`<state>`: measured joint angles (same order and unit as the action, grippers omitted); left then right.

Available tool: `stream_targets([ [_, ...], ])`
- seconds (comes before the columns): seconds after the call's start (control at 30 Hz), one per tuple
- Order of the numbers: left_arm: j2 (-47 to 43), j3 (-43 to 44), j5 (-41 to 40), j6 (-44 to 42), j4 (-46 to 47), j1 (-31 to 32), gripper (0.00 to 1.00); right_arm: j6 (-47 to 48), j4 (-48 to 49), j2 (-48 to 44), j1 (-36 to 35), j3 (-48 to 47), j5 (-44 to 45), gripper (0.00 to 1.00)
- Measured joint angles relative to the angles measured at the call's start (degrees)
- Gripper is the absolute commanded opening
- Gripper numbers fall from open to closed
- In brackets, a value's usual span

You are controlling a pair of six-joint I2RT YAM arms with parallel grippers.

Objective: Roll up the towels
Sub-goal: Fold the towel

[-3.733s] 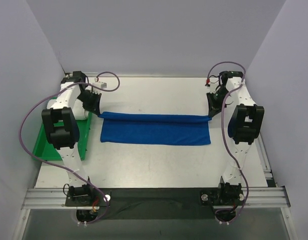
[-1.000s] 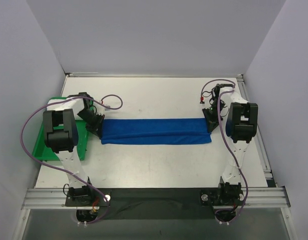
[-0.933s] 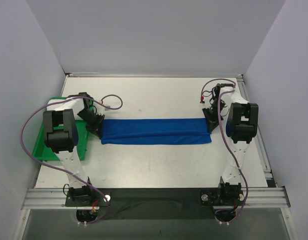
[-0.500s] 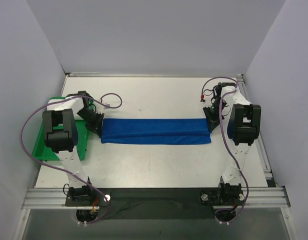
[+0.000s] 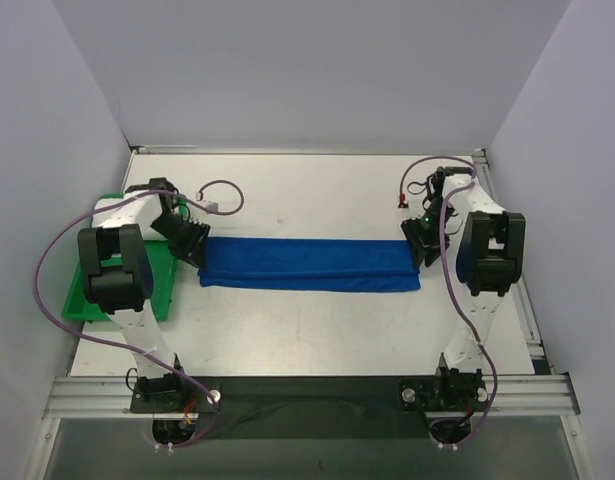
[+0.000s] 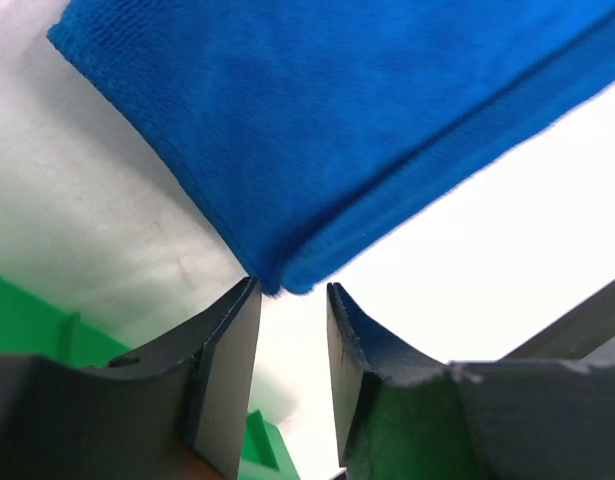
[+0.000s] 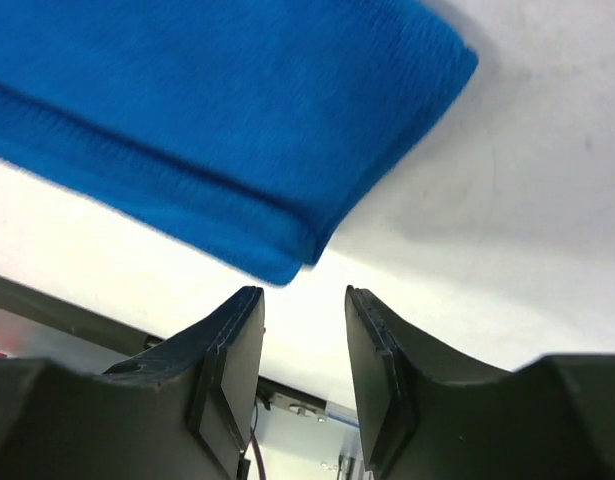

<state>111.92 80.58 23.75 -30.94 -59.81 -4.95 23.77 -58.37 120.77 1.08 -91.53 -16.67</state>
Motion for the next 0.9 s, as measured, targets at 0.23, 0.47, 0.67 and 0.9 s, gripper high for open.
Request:
stream_targets([
  [0.23, -4.0, 3.5, 4.9, -1.7, -2.3, 0.3, 0.44, -0.6, -2.5, -3.9, -0.6, -6.2, -4.0, 0.23],
  [0.47, -2.9, 5.2, 6.6, -0.8, -1.8, 5.3, 0.4, -5.7, -1.0, 0.7, -5.4, -10.9, -6.0, 0.13],
  [0.67, -1.4, 4.2, 6.8, 0.7, 0.3, 9.7, 0.38, -7.7, 1.0, 5.6, -9.1, -10.3, -5.4, 0.1],
  [0.9, -1.4, -0.3, 6.7, 1.9, 2.2, 11.5, 0.37, -7.9, 3.3, 5.7, -10.7, -3.7, -3.7, 0.11],
])
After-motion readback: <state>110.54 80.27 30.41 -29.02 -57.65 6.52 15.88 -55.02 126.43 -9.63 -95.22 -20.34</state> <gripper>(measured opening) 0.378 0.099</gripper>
